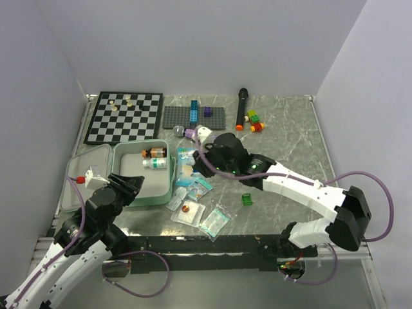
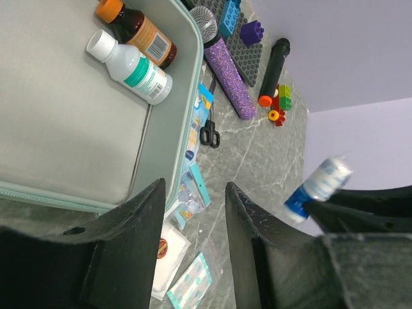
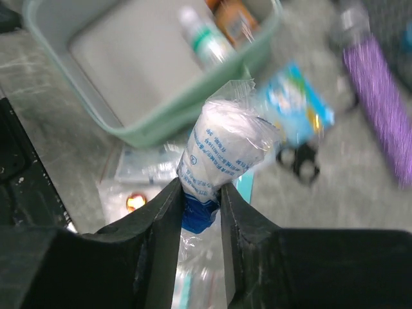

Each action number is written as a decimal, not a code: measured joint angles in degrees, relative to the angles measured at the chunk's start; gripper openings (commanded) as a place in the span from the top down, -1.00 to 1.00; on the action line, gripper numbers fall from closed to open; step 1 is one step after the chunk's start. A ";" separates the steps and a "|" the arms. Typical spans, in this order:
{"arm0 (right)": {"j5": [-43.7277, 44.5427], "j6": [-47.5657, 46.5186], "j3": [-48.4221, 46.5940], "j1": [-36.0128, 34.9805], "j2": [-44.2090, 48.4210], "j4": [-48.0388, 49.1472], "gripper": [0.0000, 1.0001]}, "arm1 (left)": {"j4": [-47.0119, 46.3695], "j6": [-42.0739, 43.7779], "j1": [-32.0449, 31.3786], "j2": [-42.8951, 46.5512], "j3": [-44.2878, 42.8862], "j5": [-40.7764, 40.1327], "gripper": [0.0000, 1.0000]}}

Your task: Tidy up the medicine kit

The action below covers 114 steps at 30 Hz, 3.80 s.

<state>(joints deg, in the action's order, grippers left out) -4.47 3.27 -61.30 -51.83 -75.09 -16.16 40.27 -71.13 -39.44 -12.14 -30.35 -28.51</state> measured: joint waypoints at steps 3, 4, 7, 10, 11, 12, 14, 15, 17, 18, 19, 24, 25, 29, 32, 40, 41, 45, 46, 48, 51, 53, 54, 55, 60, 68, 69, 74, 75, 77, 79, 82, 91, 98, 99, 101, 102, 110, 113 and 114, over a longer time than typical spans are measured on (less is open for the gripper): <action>-4.39 -11.19 -0.72 -1.88 -3.39 7.87 0.45 | 1.20 -0.02 0.00 0.00 -0.33 -0.04 0.06; -5.44 -14.51 -2.47 -2.64 -6.08 8.20 0.48 | 1.49 -0.04 0.00 0.04 -0.46 -0.07 0.06; -8.26 -21.77 -13.90 -4.26 -18.49 5.88 0.59 | 1.79 -0.04 0.00 0.42 -0.66 -0.17 0.06; -10.56 -26.01 -23.15 -4.44 -28.76 6.03 0.60 | 2.32 -0.04 0.00 0.94 -0.85 -0.24 0.06; -11.56 -27.06 -24.17 -4.44 -30.73 6.29 0.59 | 2.64 -0.04 0.00 0.98 -1.14 -0.28 0.06; -12.50 -27.87 -24.28 -4.44 -32.02 6.45 0.59 | 2.86 -0.04 0.00 0.98 -1.40 -0.31 0.06; -14.23 -29.20 -24.35 -4.55 -33.77 6.27 0.59 | 3.48 -0.07 0.00 1.07 -2.12 -0.48 0.06; -14.99 -29.83 -24.90 -4.57 -34.80 6.01 0.58 | 3.72 -0.07 0.00 1.11 -2.43 -0.57 0.06; -16.15 -30.51 -27.08 -4.74 -37.29 5.33 0.56 | 3.78 -0.07 0.00 1.36 -2.54 -0.81 0.06; -16.59 -30.86 -28.65 -4.87 -38.84 5.25 0.55 | 3.93 -0.07 0.00 1.55 -2.54 -0.85 0.06; -16.87 -31.15 -29.83 -4.98 -40.19 5.16 0.53 | 4.00 -0.07 0.00 1.77 -2.54 -0.87 0.06; -17.22 -32.57 -33.00 -5.81 -44.81 3.61 0.42 | 4.13 -0.04 0.00 2.19 -2.54 -1.22 0.05; -16.90 -32.81 -33.57 -6.03 -45.46 2.91 0.39 | 4.17 -0.04 0.00 2.19 -2.54 -1.31 0.05; -14.08 -33.42 -36.63 -6.38 -48.33 0.15 0.33 | 4.17 -0.04 0.00 2.08 -2.54 -1.36 0.06; -11.78 -33.90 -37.83 -6.45 -48.98 -2.08 0.24 | 4.15 -0.04 0.00 1.86 -2.54 -1.38 0.05; -5.86 -34.73 -40.68 -6.47 -49.62 -4.52 -0.09 | 4.13 -0.04 0.00 1.53 -2.54 -1.44 0.05; -5.42 -34.73 -40.81 -6.47 -49.79 -4.52 -0.09 | 4.13 -0.04 0.00 1.44 -2.54 -1.44 0.05; -4.15 -34.64 -41.07 -6.47 -50.38 -5.22 -0.09 | 4.13 -0.04 0.00 1.42 -2.54 -1.51 0.05; -3.89 -34.42 -41.11 -6.47 -50.49 -5.27 -0.09 | 4.15 -0.04 0.00 1.42 -2.54 -1.53 0.05; -3.67 -33.68 -41.11 -6.47 -50.53 -5.27 -0.12 | 4.17 -0.04 0.00 1.42 -2.54 -1.68 0.05; -3.76 -31.26 -39.98 -6.47 -49.57 -2.82 -0.19 | 4.15 -0.04 0.00 1.42 -2.54 -1.97 0.05; -3.96 -29.07 -38.23 -6.47 -47.56 -1.25 -0.24 | 4.09 -0.04 0.00 1.42 -2.54 -2.32 0.05; -3.96 -27.89 -37.53 -6.47 -46.34 -0.48 -0.26 | 4.04 -0.04 0.00 1.42 -2.54 -2.45 0.05; -4.04 -26.86 -36.94 -6.47 -45.13 0.24 -0.28 | 3.98 -0.07 0.00 1.40 -2.54 -2.60 0.05; -2.47 -20.37 -30.05 -6.47 -32.83 6.88 -0.29 | 3.30 -0.04 0.00 -0.35 -2.54 -2.84 0.06; -2.10 0.15 -8.15 -0.57 -9.03 13.46 -0.15 | 0.17 -0.04 0.00 -4.61 -2.21 -2.29 0.06; -3.30 2.29 -7.04 1.38 -8.57 12.90 -0.14 | -0.48 -0.07 0.00 -4.90 -1.95 -2.14 0.06; -6.71 9.81 4.70 6.95 -9.49 10.38 -0.10 | -2.56 -0.07 0.00 -6.62 -0.48 -1.25 0.06; -7.69 11.04 8.15 6.67 -9.60 9.75 -0.09 | -2.93 -0.07 0.00 -7.06 -0.31 -1.20 0.06; -9.20 13.05 12.79 6.12 -9.62 8.66 -0.07 | -3.37 -0.07 0.00 -8.02 -0.20 -1.29 0.07; -10.56 14.93 15.63 5.68 -9.60 8.85 -0.06 | -4.20 0.00 0.00 -9.53 -0.20 -1.40 0.09; -11.76 17.16 17.75 5.44 -9.20 10.32 -0.06 | -5.68 0.31 0.00 -14.01 -0.39 -2.23 0.10; -11.04 18.49 19.65 5.09 -0.59 12.28 -0.05 | -9.35 2.14 2.86 -30.56 -1.86 -1.70 0.57; -8.44 16.65 21.07 5.09 4.68 9.90 -0.06 | -13.55 6.95 12.70 -42.49 -1.86 3.78 0.81; -8.13 16.48 21.27 5.09 5.14 9.44 -0.06 | -13.94 7.48 13.20 -44.04 -2.05 4.44 0.84; -7.37 16.11 21.55 5.09 5.95 8.52 -0.06 | -14.73 8.57 13.68 -47.30 -2.75 5.53 0.88; -6.91 15.87 21.66 5.09 6.38 8.04 -0.05 | -15.37 9.05 13.92 -49.20 -3.19 6.19 0.90; -4.46 15.04 23.39 5.09 9.97 6.49 -0.06 | -19.78 11.82 14.47 -61.20 -5.66 9.64 0.94; -3.72 14.84 23.43 5.09 10.14 6.23 -0.06 | -21.44 11.93 14.49 -63.45 -5.77 10.86 0.95; -3.63 14.84 23.43 5.09 10.14 6.16 -0.06 | -21.86 11.93 14.49 -64.02 -5.92 11.19 0.95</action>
<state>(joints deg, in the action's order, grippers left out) -8.10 18.11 -37.87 -46.74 -64.95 -10.00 18.41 -59.20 -24.95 -76.16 -36.27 -17.32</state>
